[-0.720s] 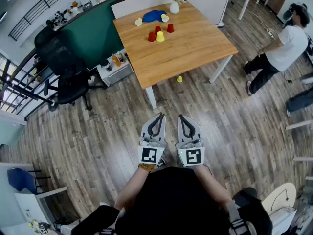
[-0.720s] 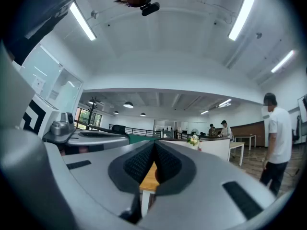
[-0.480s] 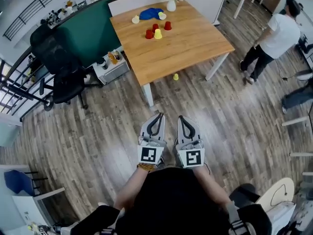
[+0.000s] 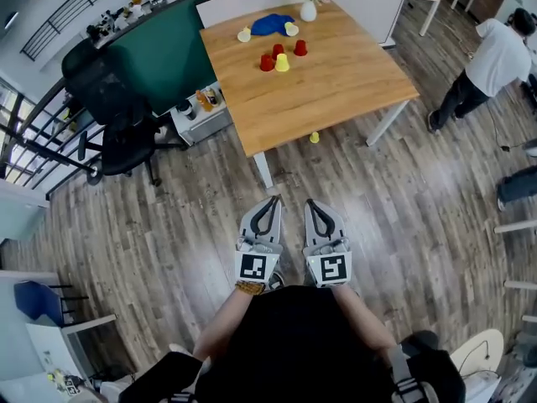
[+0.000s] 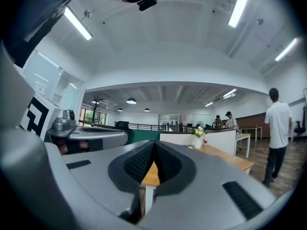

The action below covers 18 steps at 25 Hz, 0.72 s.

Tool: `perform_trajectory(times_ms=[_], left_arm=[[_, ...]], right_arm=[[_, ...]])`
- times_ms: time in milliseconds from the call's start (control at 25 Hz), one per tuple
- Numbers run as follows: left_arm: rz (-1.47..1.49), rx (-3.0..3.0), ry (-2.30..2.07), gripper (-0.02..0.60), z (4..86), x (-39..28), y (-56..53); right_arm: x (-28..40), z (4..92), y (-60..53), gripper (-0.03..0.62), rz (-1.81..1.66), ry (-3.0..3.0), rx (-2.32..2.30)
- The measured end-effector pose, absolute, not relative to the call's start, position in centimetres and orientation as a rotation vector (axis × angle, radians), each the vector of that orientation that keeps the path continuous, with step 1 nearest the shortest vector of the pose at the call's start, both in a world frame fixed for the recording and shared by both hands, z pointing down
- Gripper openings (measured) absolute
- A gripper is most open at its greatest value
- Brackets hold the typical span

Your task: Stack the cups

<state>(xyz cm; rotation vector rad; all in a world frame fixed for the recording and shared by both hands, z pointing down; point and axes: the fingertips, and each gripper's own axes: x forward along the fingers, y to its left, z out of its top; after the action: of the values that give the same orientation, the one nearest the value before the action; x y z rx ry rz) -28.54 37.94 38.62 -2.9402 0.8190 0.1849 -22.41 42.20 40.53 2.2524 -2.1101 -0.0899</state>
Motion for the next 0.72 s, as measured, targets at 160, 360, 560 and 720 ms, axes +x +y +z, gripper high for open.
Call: perform_trajectory(times_ms=[160, 360, 560, 720], left_arm=[[0.153, -2.923, 0.821, 0.032, 38.6, -24.4, 36.6], [0.128, -2.905, 0.793, 0.032, 38.2, -18.6, 36.0], [0.075, -2.907, 0.81, 0.032, 39.1, -15.1, 35.5], [0.045, -2.898, 0.821, 0.032, 39.4, -13.4, 34.7]], right_arm=[[-18.0, 40.9, 40.2, 0.009, -0.057, -2.155, 2.24], [-12.2, 41.0, 38.6, 0.009, -0.017, -2.187, 2.242], [-7.8, 42.6, 37.6, 0.009, 0.017, -2.203, 2.225], [-4.7, 43.9, 37.3, 0.009, 0.079, -2.185, 2.235]])
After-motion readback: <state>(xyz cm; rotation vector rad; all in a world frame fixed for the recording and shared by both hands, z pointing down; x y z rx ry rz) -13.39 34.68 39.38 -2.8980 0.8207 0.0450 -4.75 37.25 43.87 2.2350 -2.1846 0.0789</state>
